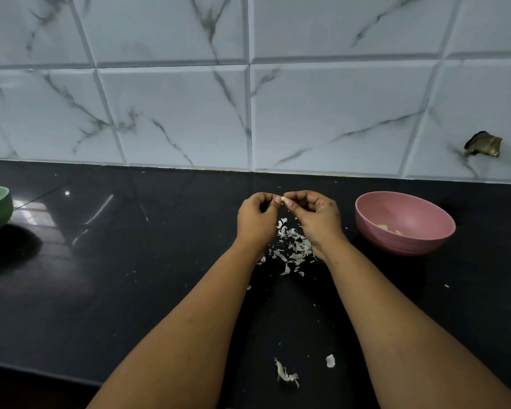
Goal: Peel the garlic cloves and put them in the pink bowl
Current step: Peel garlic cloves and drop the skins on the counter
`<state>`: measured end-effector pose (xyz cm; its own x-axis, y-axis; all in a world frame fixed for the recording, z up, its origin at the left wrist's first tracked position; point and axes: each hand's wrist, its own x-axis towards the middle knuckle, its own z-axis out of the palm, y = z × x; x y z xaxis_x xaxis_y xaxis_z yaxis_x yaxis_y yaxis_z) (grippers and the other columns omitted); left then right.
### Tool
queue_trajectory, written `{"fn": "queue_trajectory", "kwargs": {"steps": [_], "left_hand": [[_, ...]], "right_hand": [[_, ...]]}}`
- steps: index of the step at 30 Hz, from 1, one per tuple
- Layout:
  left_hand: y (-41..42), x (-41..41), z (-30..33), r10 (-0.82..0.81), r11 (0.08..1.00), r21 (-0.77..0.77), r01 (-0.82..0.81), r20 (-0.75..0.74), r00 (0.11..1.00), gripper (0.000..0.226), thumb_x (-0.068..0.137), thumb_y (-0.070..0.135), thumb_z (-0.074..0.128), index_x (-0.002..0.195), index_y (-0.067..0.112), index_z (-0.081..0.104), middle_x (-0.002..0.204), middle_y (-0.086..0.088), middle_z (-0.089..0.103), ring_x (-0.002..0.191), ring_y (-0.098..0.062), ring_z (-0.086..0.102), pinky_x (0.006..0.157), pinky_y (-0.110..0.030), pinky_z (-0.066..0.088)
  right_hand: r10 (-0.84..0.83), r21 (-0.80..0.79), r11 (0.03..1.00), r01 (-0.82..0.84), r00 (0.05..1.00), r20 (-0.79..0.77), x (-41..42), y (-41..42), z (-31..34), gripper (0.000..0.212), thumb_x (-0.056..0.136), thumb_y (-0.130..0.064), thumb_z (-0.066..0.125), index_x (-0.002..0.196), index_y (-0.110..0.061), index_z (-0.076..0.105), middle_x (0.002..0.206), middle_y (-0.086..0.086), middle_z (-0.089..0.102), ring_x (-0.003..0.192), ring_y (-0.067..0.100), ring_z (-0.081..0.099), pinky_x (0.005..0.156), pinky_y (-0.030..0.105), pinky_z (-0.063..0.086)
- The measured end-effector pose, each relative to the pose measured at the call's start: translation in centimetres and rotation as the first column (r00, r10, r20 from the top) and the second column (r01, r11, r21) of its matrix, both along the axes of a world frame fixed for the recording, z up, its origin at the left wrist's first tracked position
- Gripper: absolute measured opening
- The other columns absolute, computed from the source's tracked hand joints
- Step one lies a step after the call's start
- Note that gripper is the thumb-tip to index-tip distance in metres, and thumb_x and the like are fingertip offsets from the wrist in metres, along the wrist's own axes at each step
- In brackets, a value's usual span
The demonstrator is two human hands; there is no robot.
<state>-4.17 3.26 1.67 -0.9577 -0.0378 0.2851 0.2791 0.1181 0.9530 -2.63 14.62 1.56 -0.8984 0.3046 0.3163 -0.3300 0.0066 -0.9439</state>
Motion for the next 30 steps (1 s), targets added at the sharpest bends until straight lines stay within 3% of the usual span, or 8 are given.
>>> {"fn": "queue_trajectory", "kwargs": {"steps": [3,5,8,13,17,19,24,30], "left_hand": [[0.01,0.00,0.03,0.021,1.000,-0.017,-0.021,-0.001,1.000,0.011,0.096,0.019,0.061,0.087,0.018,0.067,0.088,0.000,0.071,0.087,-0.012,0.066,0.084,-0.031,0.053],[0.07,-0.14,-0.10,0.042,0.997,-0.058,-0.042,-0.006,0.999,0.012,0.097,0.020,0.059,0.087,0.020,0.066,0.086,0.002,0.070,0.084,-0.011,0.064,0.087,-0.031,0.051],[0.07,-0.13,-0.02,0.062,0.994,-0.090,-0.062,0.002,0.998,0.012,0.098,0.019,0.057,0.089,0.017,0.065,0.082,0.003,0.067,0.075,-0.007,0.058,0.076,-0.027,0.049],[0.14,0.11,0.09,0.028,0.998,-0.053,-0.027,0.023,0.999,0.013,0.097,0.022,0.058,0.090,0.015,0.066,0.080,0.002,0.065,0.072,-0.008,0.055,0.072,-0.028,0.048],[0.18,0.25,0.57,-0.099,0.983,0.170,0.066,0.194,0.976,0.017,0.097,0.025,0.060,0.089,0.012,0.068,0.081,0.003,0.066,0.073,-0.008,0.057,0.063,-0.023,0.046],[-0.11,0.21,0.69,-0.139,0.976,0.197,0.095,0.220,0.966,0.018,0.096,0.025,0.062,0.082,0.013,0.066,0.074,0.005,0.065,0.068,-0.008,0.055,0.057,-0.020,0.044],[-0.50,-0.11,0.37,-0.098,0.995,0.024,0.095,0.133,0.986,0.017,0.094,0.020,0.065,0.077,0.015,0.066,0.069,0.005,0.063,0.068,-0.012,0.054,0.064,-0.028,0.047],[-0.29,-0.28,0.00,-0.044,0.989,-0.140,0.051,0.048,0.998,0.014,0.098,0.023,0.058,0.092,0.012,0.064,0.072,0.006,0.057,0.061,-0.006,0.047,0.060,-0.024,0.041]], "right_hand": [[-0.002,0.013,1.000,0.002,1.000,-0.001,-0.01,0.02,-0.05,0.010,0.082,-0.007,0.074,0.088,-0.014,0.073,0.088,0.002,0.074,0.083,0.003,0.067,0.072,0.011,0.050],[-0.004,0.035,0.999,0.004,1.000,-0.002,-0.06,-0.02,-0.13,0.010,0.082,-0.007,0.075,0.088,-0.015,0.073,0.087,0.000,0.074,0.083,0.003,0.067,0.072,0.011,0.050],[0.007,0.060,0.998,-0.006,1.000,-0.009,-0.03,-0.17,-0.06,0.012,0.083,-0.008,0.074,0.085,-0.019,0.073,0.085,-0.004,0.073,0.082,0.000,0.066,0.072,0.011,0.049],[0.011,0.055,0.998,-0.010,1.000,-0.005,-0.24,-0.09,-0.19,0.012,0.089,-0.009,0.068,0.087,-0.020,0.072,0.089,-0.004,0.073,0.086,0.001,0.066,0.074,0.011,0.048],[0.027,0.050,0.998,-0.027,1.000,-0.002,-0.33,0.03,-0.21,0.014,0.091,-0.007,0.064,0.088,-0.018,0.072,0.089,-0.003,0.073,0.085,0.000,0.066,0.075,0.012,0.049],[0.031,0.067,0.997,-0.031,0.999,-0.011,-0.26,-0.01,-0.16,0.015,0.091,-0.003,0.063,0.090,-0.015,0.072,0.090,-0.002,0.072,0.085,0.000,0.066,0.075,0.011,0.049],[0.032,0.090,0.995,-0.032,0.999,-0.006,-0.12,0.01,-0.18,0.017,0.090,0.001,0.062,0.096,-0.011,0.072,0.092,-0.003,0.071,0.085,-0.001,0.064,0.073,0.008,0.047],[0.030,0.090,0.996,-0.029,0.999,-0.011,0.05,0.04,-0.02,0.017,0.089,-0.002,0.064,0.093,-0.016,0.072,0.090,-0.008,0.071,0.082,-0.008,0.064,0.073,0.008,0.048]]}}
